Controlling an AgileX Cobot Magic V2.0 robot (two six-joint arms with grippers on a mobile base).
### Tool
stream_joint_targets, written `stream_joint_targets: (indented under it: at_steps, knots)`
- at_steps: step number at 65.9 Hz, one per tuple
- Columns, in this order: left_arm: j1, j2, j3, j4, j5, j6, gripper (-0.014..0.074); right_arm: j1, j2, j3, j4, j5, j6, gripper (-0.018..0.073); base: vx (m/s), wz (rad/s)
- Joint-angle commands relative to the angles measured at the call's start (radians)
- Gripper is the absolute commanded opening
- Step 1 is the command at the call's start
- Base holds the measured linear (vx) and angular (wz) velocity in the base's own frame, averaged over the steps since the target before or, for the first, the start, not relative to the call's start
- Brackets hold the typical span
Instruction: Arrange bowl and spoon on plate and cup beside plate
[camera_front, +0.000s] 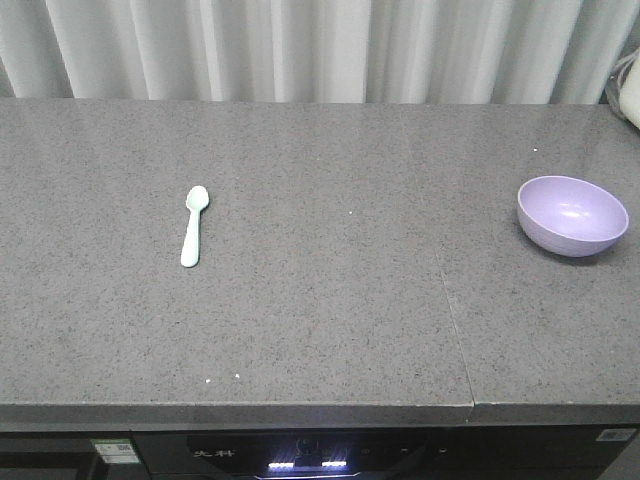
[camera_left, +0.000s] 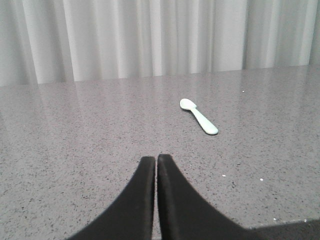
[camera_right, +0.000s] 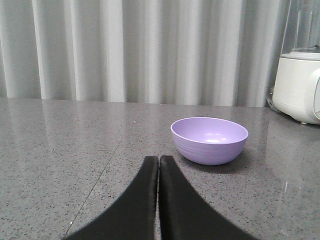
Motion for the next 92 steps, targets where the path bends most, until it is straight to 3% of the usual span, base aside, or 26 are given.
stream_joint_targets:
  at_steps: [1, 92]
  knots:
    - [0.000, -0.016, 0.030, -0.002, -0.077, -0.010, -0.0006, -0.004, -0.006, 0.000, -0.003, -0.076, -0.010, -0.0002, 0.05, 0.01]
    - [0.000, -0.016, 0.030, -0.002, -0.077, -0.010, -0.0006, -0.004, -0.006, 0.000, -0.003, -0.076, -0.010, -0.0002, 0.03, 0.00]
